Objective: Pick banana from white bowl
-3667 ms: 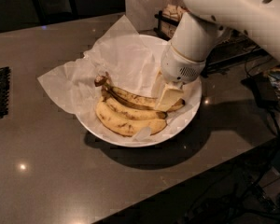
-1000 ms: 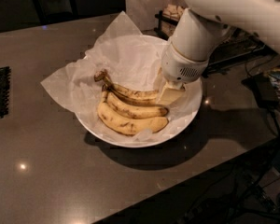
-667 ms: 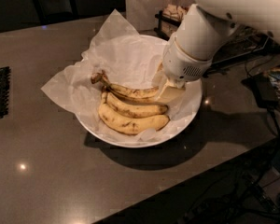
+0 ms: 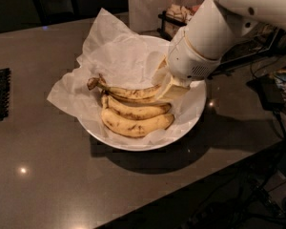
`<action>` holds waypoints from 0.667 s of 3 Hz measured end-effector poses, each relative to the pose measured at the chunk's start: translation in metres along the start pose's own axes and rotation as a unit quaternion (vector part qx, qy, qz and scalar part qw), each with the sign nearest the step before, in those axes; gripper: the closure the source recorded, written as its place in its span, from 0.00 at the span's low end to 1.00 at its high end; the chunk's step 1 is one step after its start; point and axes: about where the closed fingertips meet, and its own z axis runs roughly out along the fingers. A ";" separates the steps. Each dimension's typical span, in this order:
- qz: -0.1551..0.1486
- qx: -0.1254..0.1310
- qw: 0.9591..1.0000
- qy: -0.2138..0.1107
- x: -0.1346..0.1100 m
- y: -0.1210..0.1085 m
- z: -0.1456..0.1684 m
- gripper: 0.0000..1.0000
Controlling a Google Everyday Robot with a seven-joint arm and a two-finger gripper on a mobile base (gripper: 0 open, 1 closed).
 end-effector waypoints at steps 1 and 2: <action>-0.022 -0.005 1.000 0.020 -0.017 0.001 -0.003 1.00; -0.052 -0.033 0.994 0.093 -0.047 0.013 0.008 1.00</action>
Offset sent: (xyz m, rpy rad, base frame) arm -0.0128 0.0656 0.0081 -0.5782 -0.0365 0.0318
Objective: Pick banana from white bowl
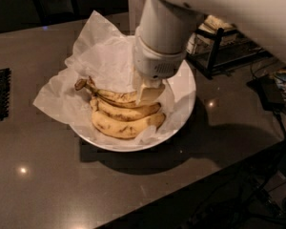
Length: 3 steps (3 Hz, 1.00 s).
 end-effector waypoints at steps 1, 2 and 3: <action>-0.005 -0.034 0.994 0.102 -0.021 0.002 0.014 1.00; 0.017 -0.057 0.986 0.154 -0.022 -0.002 0.026 1.00; 0.017 -0.057 0.986 0.154 -0.022 -0.002 0.026 1.00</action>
Offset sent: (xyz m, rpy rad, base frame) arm -0.0006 0.0307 -0.0432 -0.5460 0.1525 -0.1829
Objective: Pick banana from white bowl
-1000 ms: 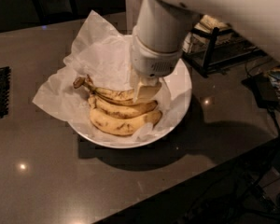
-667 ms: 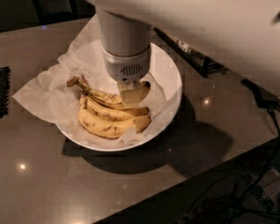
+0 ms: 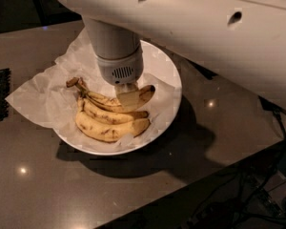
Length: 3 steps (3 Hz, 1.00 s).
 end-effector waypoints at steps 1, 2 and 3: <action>0.008 -0.006 1.000 -0.017 0.002 -0.006 0.011 1.00; 0.008 -0.006 1.000 -0.017 0.002 -0.007 0.009 1.00; 0.015 -0.015 1.000 -0.022 0.006 -0.008 0.015 1.00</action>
Offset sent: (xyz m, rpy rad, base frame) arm 0.0151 -0.0235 -0.0413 0.0484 0.1323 -0.0810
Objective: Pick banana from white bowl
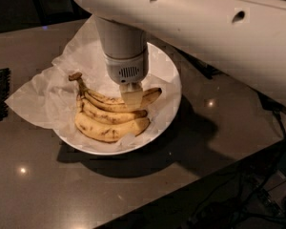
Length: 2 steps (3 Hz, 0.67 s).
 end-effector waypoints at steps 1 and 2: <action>0.007 -0.010 1.000 -0.005 0.004 -0.001 0.005 1.00; 0.012 -0.018 1.000 -0.009 0.007 -0.001 0.007 1.00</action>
Offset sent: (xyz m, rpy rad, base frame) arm 0.0033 -0.0297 -0.0612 0.0292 0.2053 -0.0981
